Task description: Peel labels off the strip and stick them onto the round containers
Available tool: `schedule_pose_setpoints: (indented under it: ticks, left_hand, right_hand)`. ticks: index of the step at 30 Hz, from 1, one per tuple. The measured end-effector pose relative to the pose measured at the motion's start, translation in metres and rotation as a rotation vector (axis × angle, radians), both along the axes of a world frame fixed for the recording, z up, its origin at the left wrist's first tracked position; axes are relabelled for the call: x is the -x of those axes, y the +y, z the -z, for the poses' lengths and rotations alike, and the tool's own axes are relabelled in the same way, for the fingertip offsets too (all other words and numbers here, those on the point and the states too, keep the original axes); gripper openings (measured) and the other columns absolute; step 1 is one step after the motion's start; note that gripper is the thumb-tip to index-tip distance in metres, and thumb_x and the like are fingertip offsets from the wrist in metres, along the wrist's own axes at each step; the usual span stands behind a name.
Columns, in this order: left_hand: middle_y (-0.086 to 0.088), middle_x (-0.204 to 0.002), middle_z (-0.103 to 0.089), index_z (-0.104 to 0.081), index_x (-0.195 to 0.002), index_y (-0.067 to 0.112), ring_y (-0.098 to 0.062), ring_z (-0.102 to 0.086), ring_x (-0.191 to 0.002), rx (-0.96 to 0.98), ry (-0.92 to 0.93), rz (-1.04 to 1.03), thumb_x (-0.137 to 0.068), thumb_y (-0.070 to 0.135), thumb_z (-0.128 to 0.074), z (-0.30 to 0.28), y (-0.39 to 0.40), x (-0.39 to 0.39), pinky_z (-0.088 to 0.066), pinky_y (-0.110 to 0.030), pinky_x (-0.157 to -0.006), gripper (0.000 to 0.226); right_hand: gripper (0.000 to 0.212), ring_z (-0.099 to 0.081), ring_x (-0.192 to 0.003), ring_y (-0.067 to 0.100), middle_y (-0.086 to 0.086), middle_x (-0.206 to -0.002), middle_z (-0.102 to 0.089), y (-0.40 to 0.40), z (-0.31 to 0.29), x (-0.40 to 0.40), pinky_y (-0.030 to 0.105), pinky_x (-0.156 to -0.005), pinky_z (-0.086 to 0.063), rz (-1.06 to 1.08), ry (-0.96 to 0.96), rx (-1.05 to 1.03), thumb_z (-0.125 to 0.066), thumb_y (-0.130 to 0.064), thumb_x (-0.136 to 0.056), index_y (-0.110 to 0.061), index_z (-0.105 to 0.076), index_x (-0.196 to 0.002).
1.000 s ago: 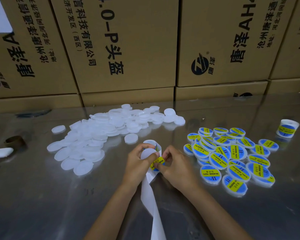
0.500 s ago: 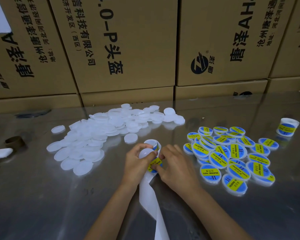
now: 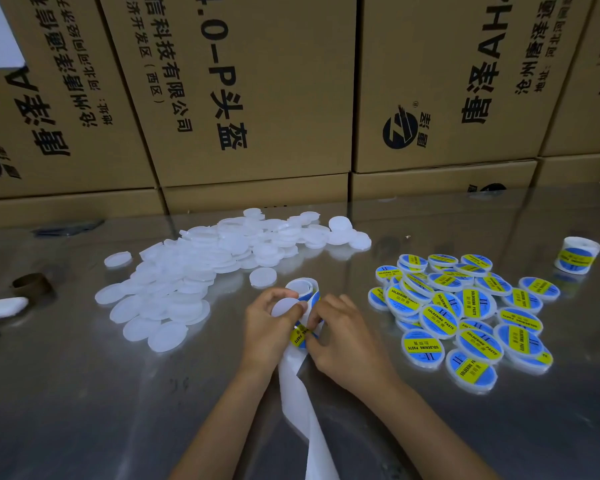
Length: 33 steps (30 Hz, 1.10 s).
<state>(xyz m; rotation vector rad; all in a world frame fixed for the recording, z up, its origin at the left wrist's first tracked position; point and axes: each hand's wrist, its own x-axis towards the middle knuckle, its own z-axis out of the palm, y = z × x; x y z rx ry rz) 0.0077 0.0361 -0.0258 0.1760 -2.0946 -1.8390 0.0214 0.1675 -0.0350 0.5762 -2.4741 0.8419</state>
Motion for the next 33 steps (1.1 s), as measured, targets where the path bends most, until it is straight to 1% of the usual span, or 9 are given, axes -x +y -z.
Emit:
schedule_pose_setpoints:
  ticks: [2,7,10,14,18,21,26,30,33]
  left_hand:
    - [0.004,-0.091,-0.07,-0.071,-0.089,0.006,-0.007,-0.064,-0.087,0.016,0.01,0.005,-0.082,-0.001,-0.075,0.0,-0.001,0.0,-0.047,-0.009,-0.073,0.011]
    - [0.006,-0.088,-0.069,-0.07,-0.088,0.007,-0.002,-0.063,-0.082,0.011,0.01,0.007,-0.082,-0.004,-0.074,0.001,-0.001,0.001,-0.044,-0.003,-0.066,0.013]
    - [0.004,-0.09,-0.07,-0.071,-0.09,0.005,-0.005,-0.063,-0.083,0.013,0.007,0.006,-0.082,-0.002,-0.075,0.0,-0.004,0.001,-0.045,-0.004,-0.068,0.012]
    - [0.006,-0.094,-0.07,-0.071,-0.094,0.015,-0.007,-0.064,-0.087,-0.041,0.001,-0.065,-0.085,0.009,-0.077,-0.003,-0.007,0.0,-0.052,-0.019,-0.075,0.013]
    - [0.0,-0.106,-0.066,-0.069,-0.103,0.018,-0.009,-0.071,-0.082,-0.273,0.055,-0.075,-0.097,0.003,-0.052,-0.014,-0.01,-0.005,-0.06,-0.031,-0.059,0.024]
    - [-0.012,-0.124,-0.061,-0.072,-0.108,0.023,-0.034,-0.073,-0.093,-0.372,0.071,0.046,-0.097,-0.003,-0.038,-0.023,-0.011,-0.01,-0.062,-0.037,-0.073,0.044]
    - [-0.018,-0.132,-0.061,-0.073,-0.117,0.025,-0.033,-0.07,-0.106,-0.429,0.037,0.248,-0.098,-0.002,-0.041,-0.033,-0.001,-0.016,-0.061,-0.036,-0.079,0.047]
    - [-0.017,-0.121,-0.07,-0.07,-0.121,0.018,-0.039,-0.064,-0.115,-0.516,-0.027,0.318,-0.103,0.014,-0.039,-0.034,0.004,-0.017,-0.055,-0.049,-0.094,0.036]
    - [-0.016,-0.114,-0.073,-0.069,-0.123,0.015,-0.035,-0.069,-0.107,-0.548,-0.043,0.376,-0.103,0.015,-0.04,-0.033,0.007,-0.018,-0.061,-0.042,-0.081,0.035]
  right_hand:
    - [0.016,-0.043,-0.079,0.003,-0.021,-0.073,-0.047,0.001,-0.001,0.0,0.022,-0.07,-0.042,-0.092,-0.101,0.135,-0.067,-0.013,-0.073,-0.022,-0.054,-0.073]
    - [0.025,-0.043,-0.059,0.005,-0.007,-0.063,-0.051,0.01,-0.018,-0.004,0.019,-0.061,-0.039,-0.317,-0.538,0.409,-0.068,0.004,-0.077,-0.018,-0.057,-0.07]
    - [0.025,-0.045,-0.058,0.004,-0.011,-0.06,-0.054,0.02,-0.03,-0.003,0.015,-0.06,-0.04,-0.323,-0.632,0.535,-0.063,0.007,-0.082,-0.014,-0.056,-0.071]
    - [0.027,-0.052,-0.064,0.014,0.0,-0.062,-0.055,0.03,-0.037,0.001,0.025,-0.06,-0.048,-0.201,-0.602,0.855,-0.056,0.007,-0.085,-0.013,-0.055,-0.067]
    - [0.024,-0.059,-0.071,0.019,0.005,-0.068,-0.059,0.031,-0.037,0.003,0.036,-0.072,-0.053,-0.208,-0.596,1.025,-0.059,0.006,-0.085,-0.013,-0.054,-0.071]
    - [0.022,-0.063,-0.073,0.019,0.002,-0.069,-0.062,0.028,-0.036,0.003,0.032,-0.071,-0.055,-0.273,-0.604,1.087,-0.061,0.007,-0.086,-0.011,-0.051,-0.078]
    - [0.018,-0.066,-0.074,0.017,0.006,-0.079,-0.068,0.022,-0.037,0.0,0.026,-0.067,-0.055,-0.388,-0.6,1.116,-0.064,0.005,-0.087,-0.01,-0.055,-0.085]
    - [0.017,-0.065,-0.074,0.016,0.008,-0.081,-0.067,0.016,-0.039,-0.001,0.024,-0.065,-0.054,-0.331,-0.516,1.094,-0.066,0.005,-0.086,-0.01,-0.058,-0.085]
    - [0.019,-0.065,-0.073,0.014,0.003,-0.075,-0.067,0.014,-0.039,-0.001,0.025,-0.064,-0.055,-0.271,-0.474,1.092,-0.069,0.004,-0.084,-0.011,-0.058,-0.083]
